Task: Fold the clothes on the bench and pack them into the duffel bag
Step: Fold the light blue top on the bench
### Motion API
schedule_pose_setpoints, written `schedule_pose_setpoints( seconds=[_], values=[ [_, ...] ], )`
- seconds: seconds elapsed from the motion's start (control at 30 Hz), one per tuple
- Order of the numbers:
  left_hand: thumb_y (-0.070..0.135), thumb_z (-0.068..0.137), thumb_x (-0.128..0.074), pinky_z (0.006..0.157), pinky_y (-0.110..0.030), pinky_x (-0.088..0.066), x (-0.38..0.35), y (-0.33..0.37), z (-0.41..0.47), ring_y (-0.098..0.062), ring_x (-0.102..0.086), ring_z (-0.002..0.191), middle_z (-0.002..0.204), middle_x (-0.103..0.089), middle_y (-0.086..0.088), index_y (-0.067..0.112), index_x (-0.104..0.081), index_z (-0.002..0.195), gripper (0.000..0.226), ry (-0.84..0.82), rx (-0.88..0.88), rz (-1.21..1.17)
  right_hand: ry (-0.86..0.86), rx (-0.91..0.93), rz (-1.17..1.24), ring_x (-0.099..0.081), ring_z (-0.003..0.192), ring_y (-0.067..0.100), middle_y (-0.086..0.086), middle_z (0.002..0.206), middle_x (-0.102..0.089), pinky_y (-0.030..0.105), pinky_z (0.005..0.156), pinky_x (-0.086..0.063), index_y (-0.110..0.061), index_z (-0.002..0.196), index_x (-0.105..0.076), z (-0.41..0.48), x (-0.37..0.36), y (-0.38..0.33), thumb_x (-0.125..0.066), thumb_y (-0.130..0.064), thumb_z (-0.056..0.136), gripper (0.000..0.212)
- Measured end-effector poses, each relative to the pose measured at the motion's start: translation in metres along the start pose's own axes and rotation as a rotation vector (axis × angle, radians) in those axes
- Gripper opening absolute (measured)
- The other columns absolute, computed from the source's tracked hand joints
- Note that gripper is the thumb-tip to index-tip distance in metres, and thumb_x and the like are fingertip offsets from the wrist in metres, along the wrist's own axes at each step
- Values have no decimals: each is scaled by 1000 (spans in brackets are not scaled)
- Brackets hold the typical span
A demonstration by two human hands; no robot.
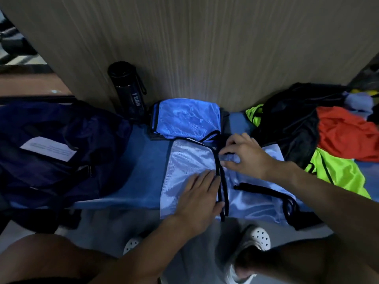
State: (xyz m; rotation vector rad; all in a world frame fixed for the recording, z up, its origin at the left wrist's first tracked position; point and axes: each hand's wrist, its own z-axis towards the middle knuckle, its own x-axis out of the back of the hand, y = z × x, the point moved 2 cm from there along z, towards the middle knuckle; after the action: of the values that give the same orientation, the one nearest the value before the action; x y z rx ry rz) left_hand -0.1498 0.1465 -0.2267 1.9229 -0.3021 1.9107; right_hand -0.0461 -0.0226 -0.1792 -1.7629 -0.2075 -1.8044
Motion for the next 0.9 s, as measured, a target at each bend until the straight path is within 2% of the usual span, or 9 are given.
schedule_pose_setpoints(
  seconds=[0.1, 0.17, 0.3, 0.37, 0.47, 0.6, 0.73, 0.8, 0.9],
  values=[
    [50, 87, -28, 119, -35, -24, 2, 1, 5, -21, -46, 138, 147, -52, -7, 10, -53, 141, 71, 14, -57, -15, 98, -97, 59, -45, 99, 23, 1, 106, -53, 45, 86, -42, -25, 106, -71, -28, 4, 8, -71, -35, 86, 22],
    [52, 88, -26, 118, -34, -19, 9, 2, 10, -22, -38, 142, 152, -44, -7, 13, -43, 147, 73, 9, -80, -81, 169, -177, 101, -46, 101, 24, 1, 107, -55, 44, 87, -42, -20, 107, -71, -51, 8, 13, -70, -26, 88, 20],
    [46, 85, -38, 98, -40, -40, 30, 6, 40, -26, -52, 119, 127, -55, -2, 17, -55, 133, 58, 118, -121, -8, 327, -407, 135, -50, 101, 28, 0, 106, -58, 47, 86, -43, -21, 103, -71, -97, 8, 16, -71, -19, 85, 18],
    [40, 87, -43, 93, -42, -40, 43, 15, 65, -27, -52, 116, 126, -55, -3, 16, -56, 131, 52, 140, -228, 21, 433, -541, 123, -52, 97, 35, 8, 103, -58, 48, 84, -46, -16, 102, -70, -116, 5, 19, -73, -17, 82, 20],
    [25, 90, -57, 98, -42, -35, 62, 41, 110, -25, -45, 126, 138, -51, -2, 17, -52, 138, 48, 56, -444, 60, 541, -722, 192, -52, 97, 40, 18, 99, -60, 45, 81, -45, -6, 109, -64, -138, 5, 26, -68, -15, 85, 27],
    [16, 92, -59, 104, -40, -30, 68, 75, 159, -17, -37, 135, 147, -46, 8, 25, -49, 143, 53, -131, -617, 63, 508, -916, 464, -61, 91, 36, 13, 89, -64, 31, 69, -35, 1, 111, -60, -151, -1, 31, -63, -20, 92, 29],
    [16, 93, -60, 103, -35, -28, 59, 86, 179, -16, -38, 129, 137, -54, 13, 29, -49, 143, 53, -171, -709, 206, 467, -935, 455, -64, 88, 37, 16, 90, -70, 35, 68, -43, -3, 106, -65, -155, -6, 34, -66, -25, 89, 28],
    [20, 94, -61, 103, -37, -28, 58, 87, 181, -17, -40, 124, 123, -58, 12, 30, -55, 136, 43, -144, -757, 272, 430, -944, 432, -63, 85, 37, 11, 80, -67, 38, 68, -45, -8, 95, -67, -154, -9, 34, -66, -28, 86, 22],
    [19, 92, -62, 100, -36, -30, 57, 82, 184, -18, -45, 113, 105, -57, 10, 27, -67, 106, 17, -74, -804, 287, 344, -960, 329, -63, 85, 35, 6, 76, -65, 38, 68, -44, -15, 82, -65, -151, -11, 31, -64, -38, 85, 23]
  ],
)
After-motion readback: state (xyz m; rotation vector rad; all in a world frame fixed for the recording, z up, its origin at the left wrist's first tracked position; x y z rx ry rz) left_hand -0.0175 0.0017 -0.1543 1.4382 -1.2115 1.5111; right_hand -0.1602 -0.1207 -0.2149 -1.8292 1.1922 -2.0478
